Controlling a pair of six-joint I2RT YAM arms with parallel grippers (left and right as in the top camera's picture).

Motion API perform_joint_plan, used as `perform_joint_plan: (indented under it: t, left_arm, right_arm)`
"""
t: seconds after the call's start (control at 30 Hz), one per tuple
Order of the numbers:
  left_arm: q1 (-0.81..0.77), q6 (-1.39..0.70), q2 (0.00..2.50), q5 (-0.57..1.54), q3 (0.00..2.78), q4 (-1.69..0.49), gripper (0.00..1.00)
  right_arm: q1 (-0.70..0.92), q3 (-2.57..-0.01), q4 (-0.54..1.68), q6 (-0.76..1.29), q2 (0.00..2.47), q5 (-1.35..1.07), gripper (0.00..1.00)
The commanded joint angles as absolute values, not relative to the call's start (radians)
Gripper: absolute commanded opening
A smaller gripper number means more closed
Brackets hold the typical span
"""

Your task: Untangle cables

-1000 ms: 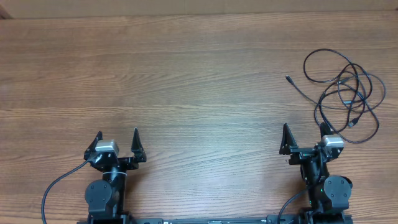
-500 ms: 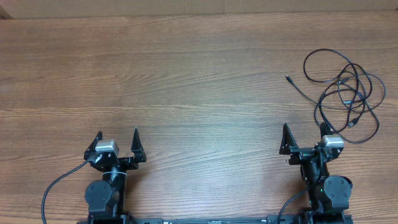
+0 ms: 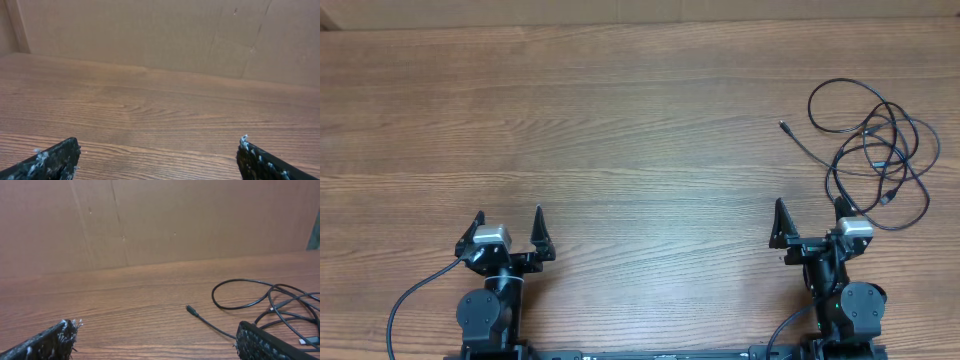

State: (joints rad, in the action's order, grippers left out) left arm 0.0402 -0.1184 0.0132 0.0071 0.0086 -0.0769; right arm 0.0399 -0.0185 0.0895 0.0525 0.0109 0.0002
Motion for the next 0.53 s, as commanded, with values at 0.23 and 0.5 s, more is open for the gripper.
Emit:
perform_joint_plan:
  t: [0.23, 0.5]
  left_arm:
    - [0.046, -0.093, 0.004, 0.019, 0.005, -0.078, 0.99]
    - [0.046, -0.093, 0.004, 0.019, 0.005, -0.078, 1.00]
  right_arm:
    - [0.044, -0.008, 0.084, 0.056, 0.003, 0.006, 1.00]
    - [0.044, -0.008, 0.084, 0.056, 0.003, 0.006, 1.00]
